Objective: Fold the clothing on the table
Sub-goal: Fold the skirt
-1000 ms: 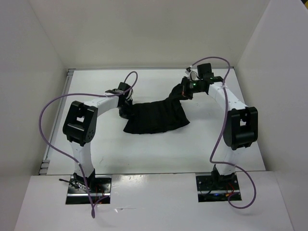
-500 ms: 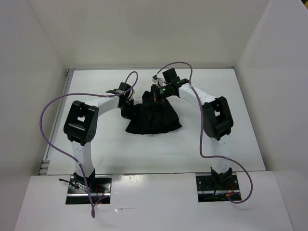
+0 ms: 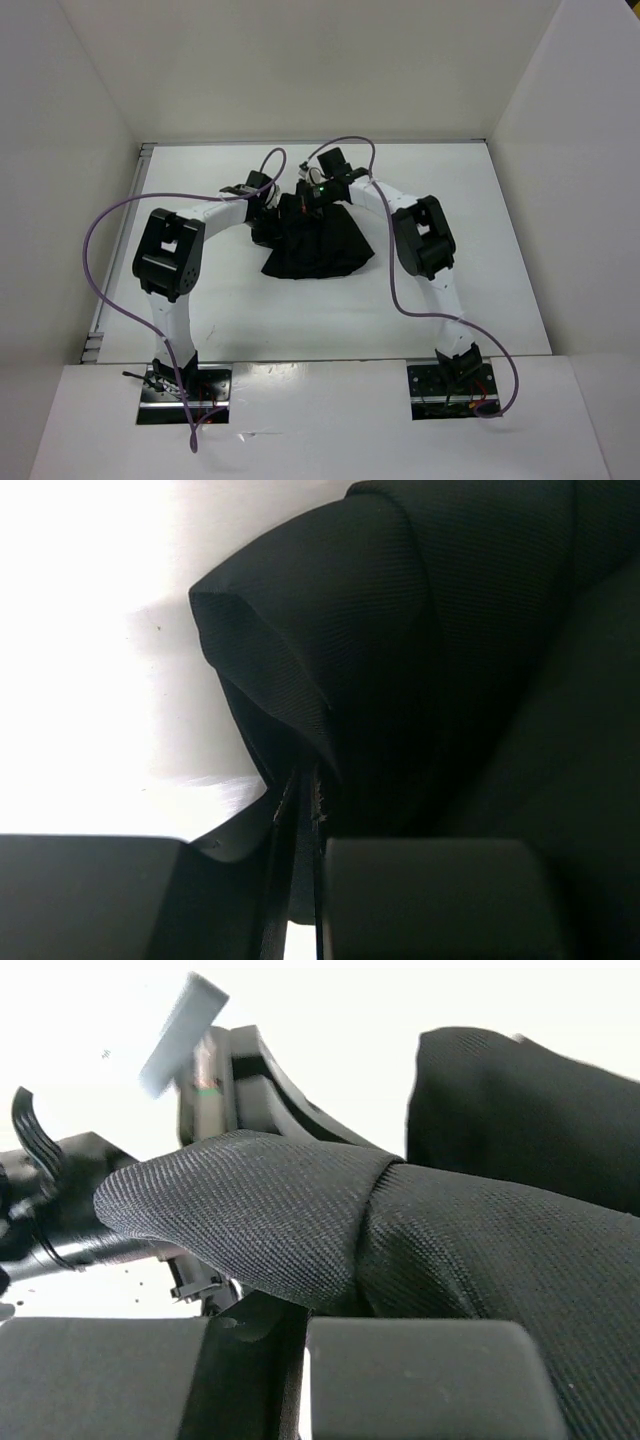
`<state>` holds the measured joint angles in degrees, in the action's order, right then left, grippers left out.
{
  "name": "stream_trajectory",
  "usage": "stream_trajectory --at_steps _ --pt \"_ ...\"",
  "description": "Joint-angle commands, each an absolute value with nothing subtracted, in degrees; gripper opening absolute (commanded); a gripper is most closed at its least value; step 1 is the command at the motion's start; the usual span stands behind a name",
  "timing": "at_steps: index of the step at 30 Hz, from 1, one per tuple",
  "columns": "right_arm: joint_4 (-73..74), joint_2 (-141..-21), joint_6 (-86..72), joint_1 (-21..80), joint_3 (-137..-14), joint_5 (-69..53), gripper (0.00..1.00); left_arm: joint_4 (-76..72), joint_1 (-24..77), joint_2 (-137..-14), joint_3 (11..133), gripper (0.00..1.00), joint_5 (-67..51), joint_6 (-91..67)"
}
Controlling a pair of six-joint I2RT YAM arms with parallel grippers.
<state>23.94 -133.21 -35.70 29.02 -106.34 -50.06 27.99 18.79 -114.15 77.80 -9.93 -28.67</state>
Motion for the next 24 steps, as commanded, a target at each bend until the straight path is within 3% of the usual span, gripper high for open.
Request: stream_trajectory --at_steps 1,2,3,6,15,16,20,24 --pt "22.49 -135.69 -37.18 30.93 -111.44 -52.21 0.03 29.27 18.2 -116.19 77.78 0.15 -10.02 -27.77" --pt "23.11 -136.31 -37.7 30.94 -111.97 -52.21 0.09 29.27 18.19 -115.58 77.26 0.15 -10.02 -27.77" --pt "24.33 -136.84 -37.71 30.94 -113.1 -52.21 0.33 29.27 18.19 -115.58 77.26 0.15 -10.02 -27.77" --pt "24.87 -136.15 -37.71 30.94 -113.64 -53.26 0.5 30.66 17.14 -112.87 76.64 0.15 -8.53 -27.25" --pt "33.22 -116.38 -32.96 27.61 -110.93 -39.66 0.56 40.42 10.99 -97.32 87.7 0.21 11.07 -23.3" --pt "33.83 -114.8 -32.96 27.6 -108.22 -37.81 0.56 40.43 10.99 -96.25 88.76 0.23 10.29 -22.51" --pt "33.32 -110.31 -32.43 24.88 -100.39 -33.32 0.56 38.07 12.64 -95.01 91.76 0.24 -11.27 -21.09" --pt "29.45 -111.79 -33.05 22.59 -93.71 -35.76 0.56 31.13 15.12 -99.13 90.01 0.23 -20.64 -22.67"
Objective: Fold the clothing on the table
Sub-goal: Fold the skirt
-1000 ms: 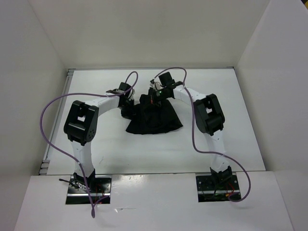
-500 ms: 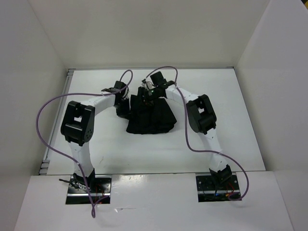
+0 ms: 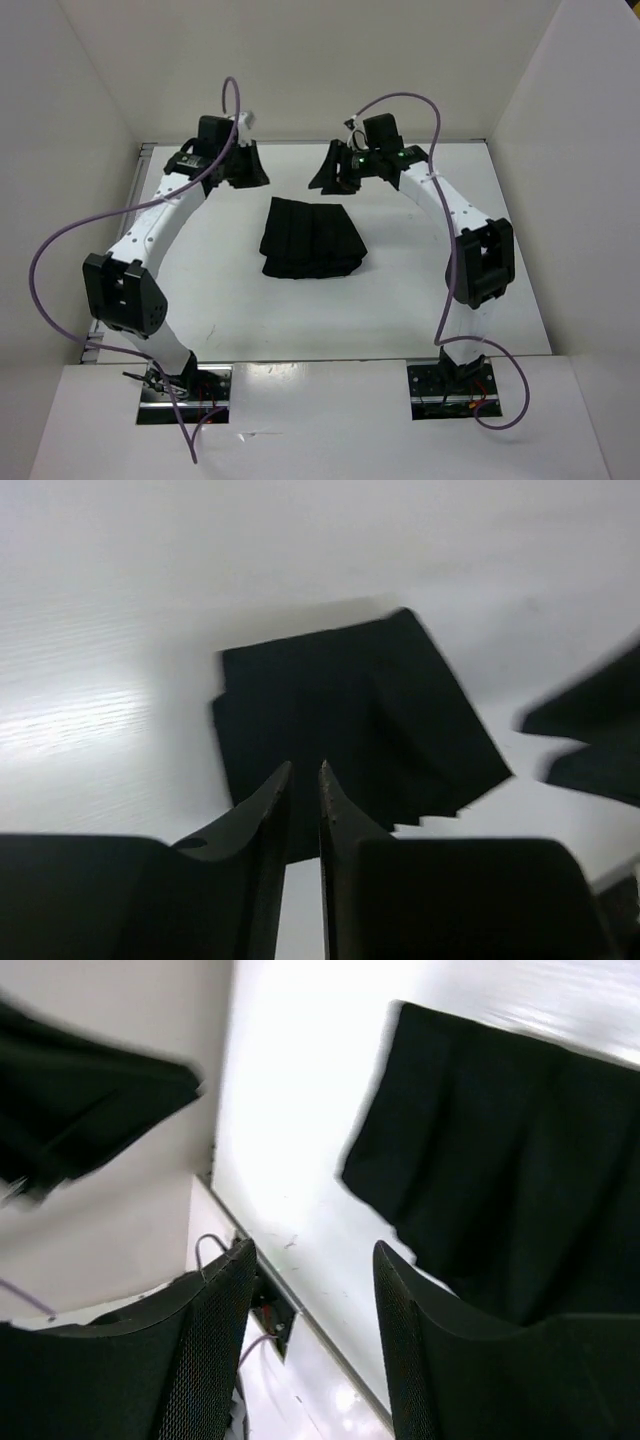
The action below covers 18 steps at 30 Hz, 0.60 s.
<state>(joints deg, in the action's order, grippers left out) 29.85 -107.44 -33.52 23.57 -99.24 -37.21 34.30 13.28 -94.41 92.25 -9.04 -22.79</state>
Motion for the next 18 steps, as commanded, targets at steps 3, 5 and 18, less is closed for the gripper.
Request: stream_trajectory --at_steps 3,5,18 --pt "26.46 -115.38 -33.05 21.89 -92.99 -39.18 0.56 24.1 15.12 -103.52 87.81 0.21 -24.6 -25.04" --pt "25.32 -117.59 -33.05 21.36 -92.37 -42.26 0.55 18.84 15.12 -106.94 85.88 0.18 -26.01 -27.68" --pt "23.12 -116.72 -33.57 20.83 -71.55 -38.85 0.51 17.31 15.64 -112.15 69.71 0.17 -23.12 -29.79"
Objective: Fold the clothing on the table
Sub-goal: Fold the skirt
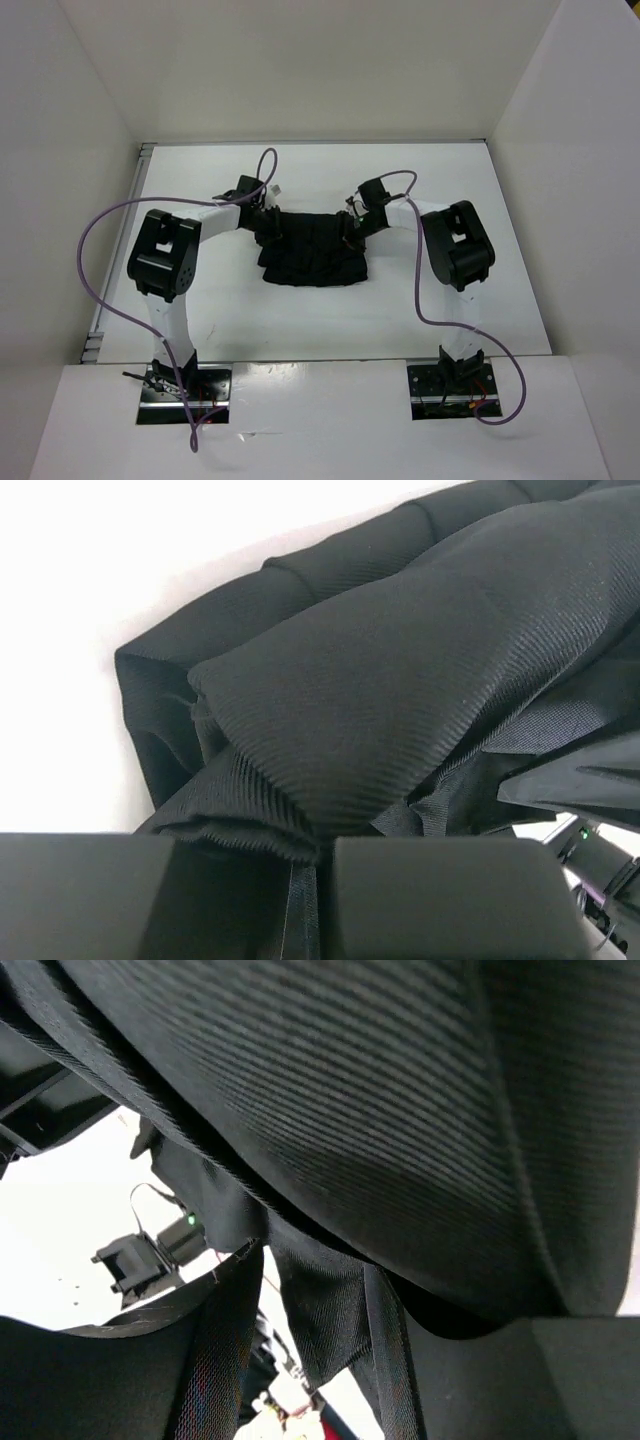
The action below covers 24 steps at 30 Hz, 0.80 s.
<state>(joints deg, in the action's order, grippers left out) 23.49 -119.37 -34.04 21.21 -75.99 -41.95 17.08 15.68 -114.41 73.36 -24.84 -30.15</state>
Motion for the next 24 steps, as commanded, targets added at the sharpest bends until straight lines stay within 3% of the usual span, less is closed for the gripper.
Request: stream_trajectory --at_steps 1,4,8,14,16,23,24 --pt "22.59 -116.72 -33.57 20.83 -70.85 -38.85 0.51 17.31 15.64 -112.15 68.83 0.17 -23.12 -29.79" --pt "22.59 -118.12 -32.44 20.21 -71.27 -38.85 0.5 17.31 16.17 -112.15 67.5 0.17 -23.12 -29.79" --pt "26.62 -115.76 -30.15 20.21 -80.21 -39.37 0.5 21.61 16.17 -110.75 74.34 0.2 -24.35 -29.0" --pt "33.48 -104.71 -29.44 16.09 -90.17 -37.28 0.5 28.65 16.17 -97.42 83.58 0.49 -26.01 -25.93" --pt "34.98 -98.48 -30.05 13.89 -90.18 -34.73 0.51 28.65 15.56 -92.06 82.45 0.54 -26.02 -24.7" --pt "35.07 -80.54 -30.42 3.53 -77.36 -27.95 0.61 26.28 13.89 -79.99 69.36 0.58 -23.48 -24.17" --pt "35.68 -79.29 -29.54 1.08 -74.47 -28.56 0.66 26.28 13.89 -79.28 67.17 0.59 -22.51 -24.87"
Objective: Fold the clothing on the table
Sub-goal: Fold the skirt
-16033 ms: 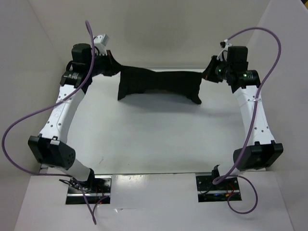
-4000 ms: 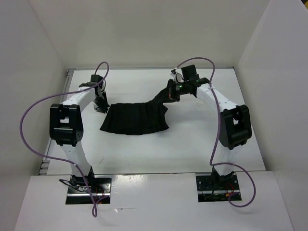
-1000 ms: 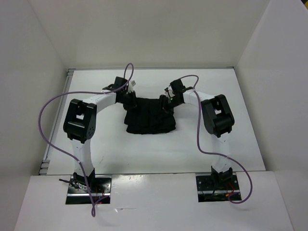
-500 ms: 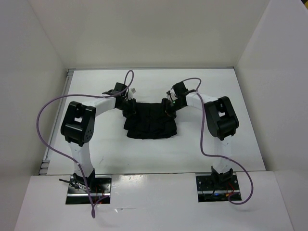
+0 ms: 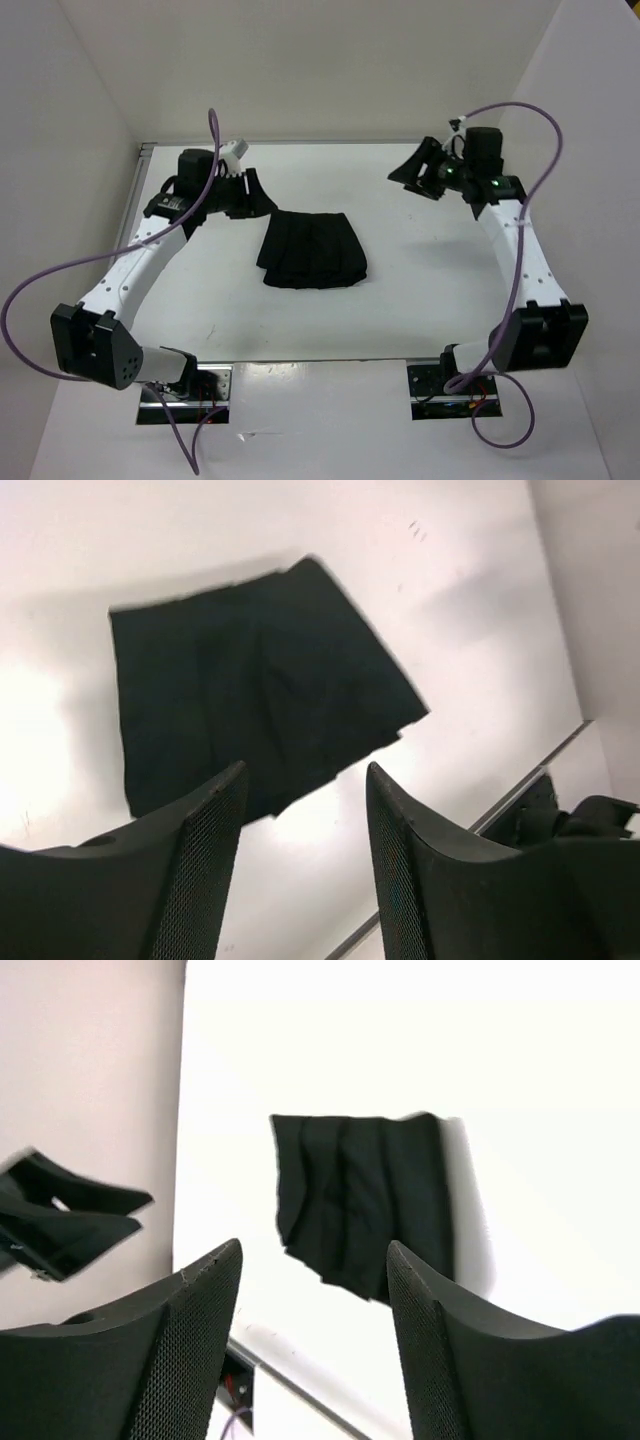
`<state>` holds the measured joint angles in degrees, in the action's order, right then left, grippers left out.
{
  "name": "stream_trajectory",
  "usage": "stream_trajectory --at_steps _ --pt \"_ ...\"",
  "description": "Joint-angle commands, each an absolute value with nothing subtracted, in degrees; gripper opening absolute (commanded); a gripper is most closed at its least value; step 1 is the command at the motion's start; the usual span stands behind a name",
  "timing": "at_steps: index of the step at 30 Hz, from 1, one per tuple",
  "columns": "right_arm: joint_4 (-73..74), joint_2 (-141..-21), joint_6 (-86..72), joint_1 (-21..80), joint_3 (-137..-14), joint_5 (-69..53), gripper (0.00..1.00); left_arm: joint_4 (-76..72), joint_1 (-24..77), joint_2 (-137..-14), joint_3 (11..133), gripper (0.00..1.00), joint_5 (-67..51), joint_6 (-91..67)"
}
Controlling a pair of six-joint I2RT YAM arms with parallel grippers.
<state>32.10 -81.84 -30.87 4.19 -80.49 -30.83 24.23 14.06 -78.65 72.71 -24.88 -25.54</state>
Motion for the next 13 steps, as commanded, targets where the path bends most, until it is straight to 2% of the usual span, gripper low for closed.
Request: stream_trajectory --at_steps 1,3,5,6,7,13 --pt "36.38 -78.32 -28.92 -0.25 -73.23 -29.61 0.66 26.28 13.89 -78.15 66.28 0.59 -21.98 -24.87" --pt "37.17 -75.42 -28.21 -3.84 -69.37 -30.23 0.73 26.28 13.36 -76.74 65.04 0.59 -21.18 -25.4" --pt "37.87 -74.01 -27.69 -6.32 -65.59 -31.19 0.74 26.28 12.75 -75.95 64.42 0.59 -19.78 -25.4" --pt "38.66 -73.39 -27.16 -8.68 -64.61 -32.42 0.86 26.28 12.74 -75.15 63.9 0.6 -19.78 -26.1" --pt "38.67 -73.39 -26.29 -9.75 -63.64 -33.21 0.9 26.28 12.74 -75.15 63.9 0.6 -19.78 -26.1" --pt "40.25 -72.86 -24.18 -13.1 -60.39 -34.54 0.91 26.28 12.13 -74.62 62.67 0.61 -19.78 -26.1"
